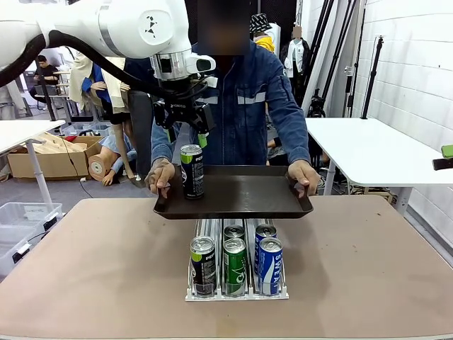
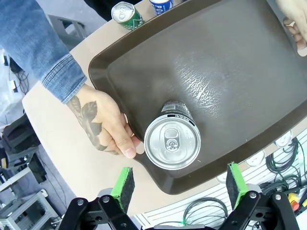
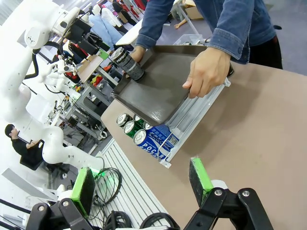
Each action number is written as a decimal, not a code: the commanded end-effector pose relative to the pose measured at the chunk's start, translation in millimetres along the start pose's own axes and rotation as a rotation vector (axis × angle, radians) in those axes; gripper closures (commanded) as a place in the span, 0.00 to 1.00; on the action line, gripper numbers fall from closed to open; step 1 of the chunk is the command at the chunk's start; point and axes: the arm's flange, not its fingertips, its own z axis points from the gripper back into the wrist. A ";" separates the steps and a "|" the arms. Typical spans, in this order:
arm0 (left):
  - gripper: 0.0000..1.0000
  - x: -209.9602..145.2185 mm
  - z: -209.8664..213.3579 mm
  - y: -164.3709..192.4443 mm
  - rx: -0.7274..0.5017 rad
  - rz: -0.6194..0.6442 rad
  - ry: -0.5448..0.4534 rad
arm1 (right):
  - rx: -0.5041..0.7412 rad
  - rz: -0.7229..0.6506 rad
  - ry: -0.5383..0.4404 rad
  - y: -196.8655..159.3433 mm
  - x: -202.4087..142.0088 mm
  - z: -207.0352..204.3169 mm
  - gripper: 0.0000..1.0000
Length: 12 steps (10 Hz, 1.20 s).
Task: Retrieve and hand over the desired beverage to the person.
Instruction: Pick up another can of the same type that the person held from the Automatic Can Dispenser.
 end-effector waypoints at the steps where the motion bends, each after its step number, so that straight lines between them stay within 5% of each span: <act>1: 0.00 0.0 0.0 0.0 0.000 0.000 0.000 | 0.008 0.006 -0.008 0.0 0.7 -0.5 0.00; 6: 0.00 -31.5 70.1 35.2 -0.136 0.112 -0.115 | 0.008 0.006 -0.008 0.0 0.7 -0.5 0.00; 12: 0.00 -143.5 99.9 183.7 -0.545 0.312 -0.279 | 0.008 0.006 -0.008 0.0 0.7 -0.5 0.00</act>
